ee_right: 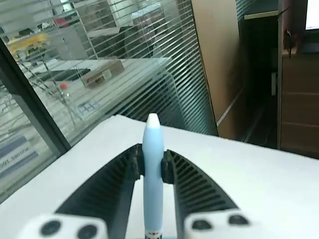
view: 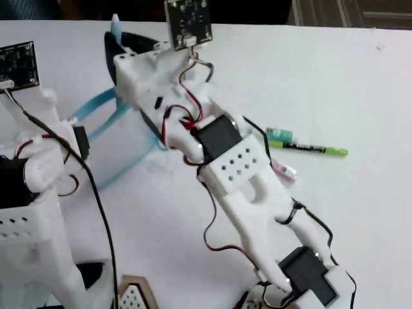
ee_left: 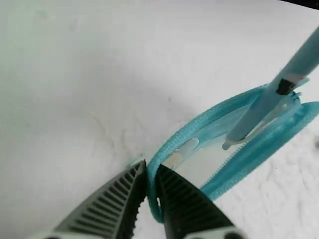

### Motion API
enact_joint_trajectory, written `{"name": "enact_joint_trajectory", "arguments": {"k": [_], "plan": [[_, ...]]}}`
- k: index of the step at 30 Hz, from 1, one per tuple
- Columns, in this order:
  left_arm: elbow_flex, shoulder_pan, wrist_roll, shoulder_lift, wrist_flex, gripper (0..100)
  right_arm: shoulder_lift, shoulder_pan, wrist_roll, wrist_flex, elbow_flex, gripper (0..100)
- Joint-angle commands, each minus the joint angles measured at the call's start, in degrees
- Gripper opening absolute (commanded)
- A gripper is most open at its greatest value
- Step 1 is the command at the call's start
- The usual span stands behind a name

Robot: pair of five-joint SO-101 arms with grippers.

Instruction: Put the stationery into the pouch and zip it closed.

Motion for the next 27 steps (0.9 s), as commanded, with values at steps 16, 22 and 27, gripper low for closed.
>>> {"name": "enact_joint_trajectory", "arguments": {"k": [16, 22, 27], "plan": [[-0.26, -0.4, -0.26, 1.45, -0.62, 2, -14.02, 1.01, 6.24, 8.22, 4.48, 18.8], [-0.26, -0.4, -0.26, 1.45, -0.62, 2, -15.34, 15.34, 7.56, 12.09, 4.48, 18.7], [-0.26, -0.4, -0.26, 1.45, -0.62, 2, -9.98, 26.42, 28.4, 25.36, 4.84, 18.7]]}}
